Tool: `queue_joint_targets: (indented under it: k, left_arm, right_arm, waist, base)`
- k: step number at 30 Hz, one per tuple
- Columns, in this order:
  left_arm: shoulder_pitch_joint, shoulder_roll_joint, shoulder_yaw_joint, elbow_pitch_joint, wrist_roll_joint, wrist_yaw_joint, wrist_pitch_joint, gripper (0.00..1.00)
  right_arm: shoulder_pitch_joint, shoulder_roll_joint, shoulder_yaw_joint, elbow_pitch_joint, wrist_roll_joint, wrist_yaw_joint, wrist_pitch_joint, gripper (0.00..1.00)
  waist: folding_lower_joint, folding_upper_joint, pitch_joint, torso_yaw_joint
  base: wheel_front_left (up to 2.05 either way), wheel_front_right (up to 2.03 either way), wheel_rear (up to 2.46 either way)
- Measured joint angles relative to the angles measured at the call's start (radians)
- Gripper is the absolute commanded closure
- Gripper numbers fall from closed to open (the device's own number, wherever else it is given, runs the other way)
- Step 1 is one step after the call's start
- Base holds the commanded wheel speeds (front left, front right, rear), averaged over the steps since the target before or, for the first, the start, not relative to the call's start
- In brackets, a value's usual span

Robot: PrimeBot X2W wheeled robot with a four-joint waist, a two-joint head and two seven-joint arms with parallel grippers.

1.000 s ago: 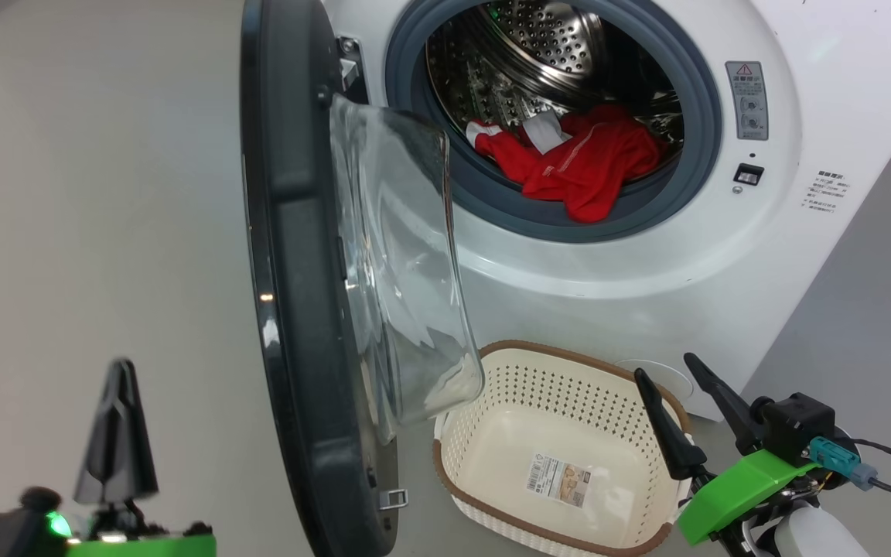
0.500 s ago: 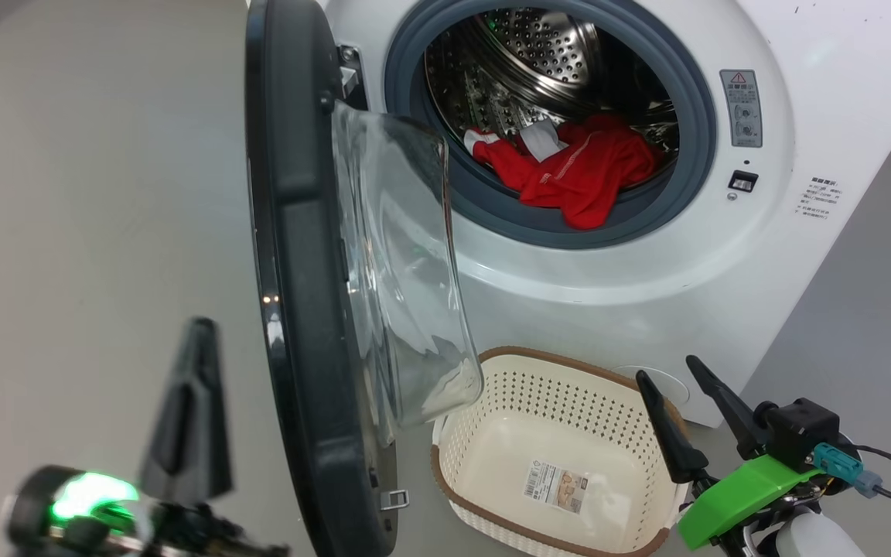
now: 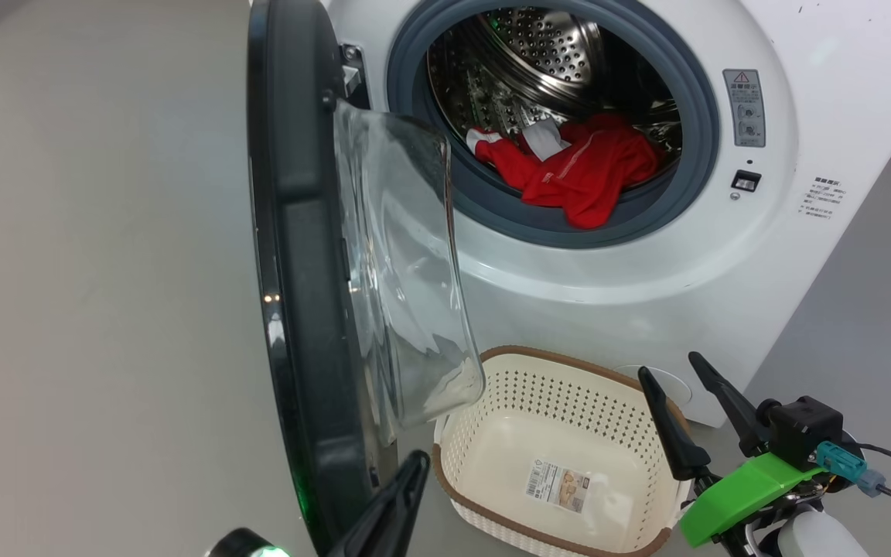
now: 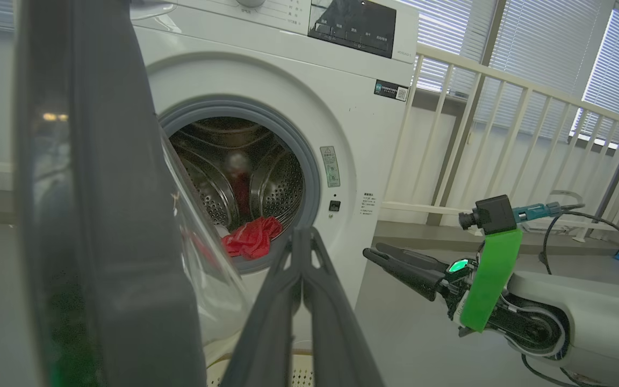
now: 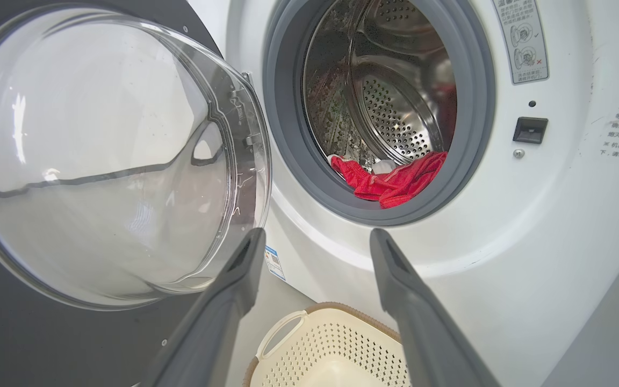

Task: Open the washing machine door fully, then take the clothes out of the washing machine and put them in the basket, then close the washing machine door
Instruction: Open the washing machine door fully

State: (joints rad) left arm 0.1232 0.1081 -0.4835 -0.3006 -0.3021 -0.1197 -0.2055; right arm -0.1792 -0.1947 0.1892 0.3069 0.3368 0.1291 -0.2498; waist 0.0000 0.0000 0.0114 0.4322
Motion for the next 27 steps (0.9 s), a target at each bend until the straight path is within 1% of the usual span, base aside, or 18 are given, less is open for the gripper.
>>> queue_joint_targets:
  k: [5,9,13,16,27]
  left_arm:
    - [0.000,0.011,-0.026,0.045,-0.052,0.000,0.056,1.00]
    - [0.000,0.012,-0.023,0.067,-0.071,0.002,0.083,1.00]
    - [0.000,0.009,-0.006,0.092,-0.081,0.028,0.110,1.00]
    - [0.000,0.008,0.004,0.103,-0.105,0.033,0.117,1.00]
    - [-0.001,-0.007,0.019,0.110,-0.119,0.066,0.143,1.00]
  right_arm:
    - [0.000,0.000,0.000,0.000,0.000,0.000,0.000,0.00]
    - [0.000,0.000,0.001,0.000,0.000,0.000,0.000,0.00]
    - [0.000,0.001,0.001,0.000,0.000,0.000,0.000,0.00]
    - [0.000,0.001,0.000,0.000,0.000,0.000,0.000,0.00]
    - [0.000,0.002,-0.007,-0.004,0.000,0.000,0.000,0.00]
  waist:
    - [0.0000,0.0000,0.000,0.007]
    - [0.0001,0.0000,-0.001,0.008]
    - [0.0000,0.0000,-0.003,0.010]
    - [0.0000,0.0000,-0.003,0.013]
    - [0.0000,0.0000,-0.005,0.037]
  base:
    - [0.00,0.00,0.00]
    - [0.00,0.00,0.00]
    - [0.00,0.00,0.00]
    - [0.00,0.00,0.00]
    - [0.00,0.00,0.00]
